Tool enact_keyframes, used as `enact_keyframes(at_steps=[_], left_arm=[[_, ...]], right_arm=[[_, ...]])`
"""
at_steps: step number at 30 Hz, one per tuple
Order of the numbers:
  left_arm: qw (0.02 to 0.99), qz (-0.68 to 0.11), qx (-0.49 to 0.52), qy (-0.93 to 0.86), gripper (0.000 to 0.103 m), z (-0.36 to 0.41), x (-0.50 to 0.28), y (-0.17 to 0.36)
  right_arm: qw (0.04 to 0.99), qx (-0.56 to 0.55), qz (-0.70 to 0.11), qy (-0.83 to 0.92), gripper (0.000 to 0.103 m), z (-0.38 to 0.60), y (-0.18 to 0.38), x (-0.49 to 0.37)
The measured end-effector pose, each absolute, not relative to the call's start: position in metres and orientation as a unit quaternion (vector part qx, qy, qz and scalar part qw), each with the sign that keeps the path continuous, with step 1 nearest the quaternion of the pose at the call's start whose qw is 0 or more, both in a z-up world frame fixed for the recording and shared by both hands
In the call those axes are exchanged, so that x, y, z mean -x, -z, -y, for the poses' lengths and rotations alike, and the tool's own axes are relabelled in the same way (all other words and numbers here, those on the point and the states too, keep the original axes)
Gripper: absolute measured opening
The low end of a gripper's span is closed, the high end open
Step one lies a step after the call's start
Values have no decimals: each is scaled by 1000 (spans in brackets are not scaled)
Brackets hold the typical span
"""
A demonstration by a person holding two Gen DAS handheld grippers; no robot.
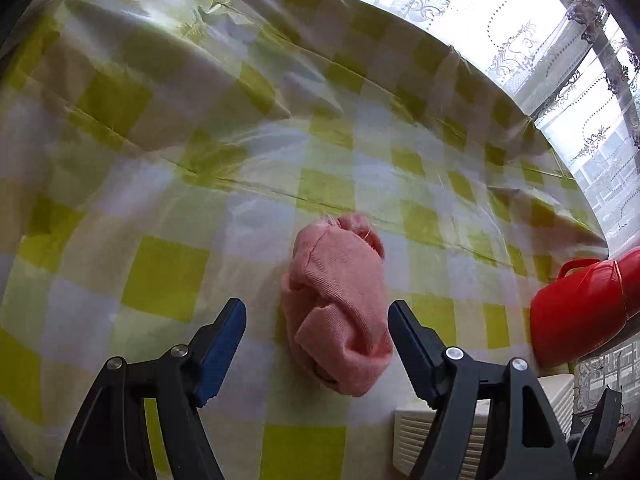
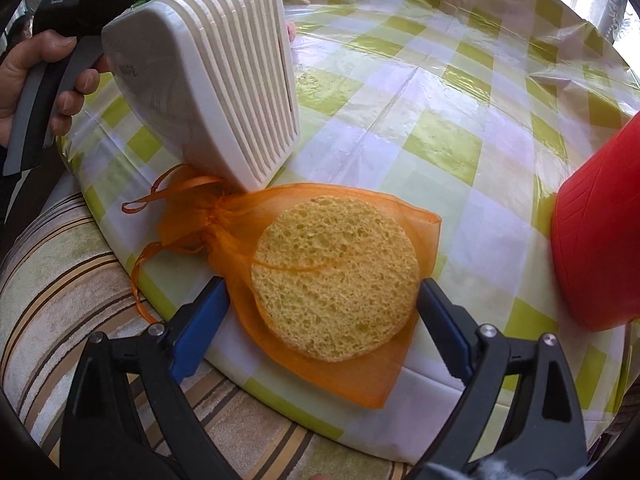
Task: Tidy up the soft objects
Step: 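Grasp the small pink sock with the left gripper while the right gripper grasps the orange mesh sponge bag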
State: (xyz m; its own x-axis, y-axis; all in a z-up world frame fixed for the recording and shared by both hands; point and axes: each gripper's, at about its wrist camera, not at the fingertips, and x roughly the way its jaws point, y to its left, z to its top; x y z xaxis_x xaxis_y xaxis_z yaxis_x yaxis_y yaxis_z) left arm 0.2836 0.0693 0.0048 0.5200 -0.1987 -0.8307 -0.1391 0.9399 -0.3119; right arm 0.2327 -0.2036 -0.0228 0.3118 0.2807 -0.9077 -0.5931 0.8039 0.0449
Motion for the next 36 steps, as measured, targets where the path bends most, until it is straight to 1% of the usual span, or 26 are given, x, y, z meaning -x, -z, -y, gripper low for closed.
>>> enact_keyframes(at_steps=[5,6,7,8,9,10,11,13,15,18,26,36], left_arm=[[847,-505,163,28,74,-62,-304,13],[848,-504,161,34,71,-60,-305,15],[849,-504,155,39,63,-58,-307,17],[848,-507,151,43,58,-55,-308,19],[847,-508,150,48,49,-54,-309,22],[848,-507,146,49,45,-51,-309,23],[852,-503,134,47,42,-49,-309,23],[856,-499,125,46,34,-47,-308,22],[861,-494,114,37,31,-46,-306,19],[869,-485,94,19,29,-44,-304,14],[881,-470,54,-15,28,-41,-297,0],[897,-440,30,-37,28,-34,-285,-28]], right_arm=[[797,155,-514,-277,95,203,25,-238],[797,157,-513,-277,95,203,26,-238],[797,160,-512,-277,95,203,26,-239],[798,162,-511,-276,95,202,27,-240],[798,164,-510,-275,95,202,28,-240],[799,167,-508,-274,95,202,29,-239],[800,169,-507,-273,95,201,29,-239],[802,167,-506,-272,95,202,29,-238],[805,164,-503,-269,94,204,28,-237],[811,155,-499,-262,84,208,26,-238],[824,139,-491,-246,84,217,18,-234],[848,117,-472,-209,84,238,1,-227]])
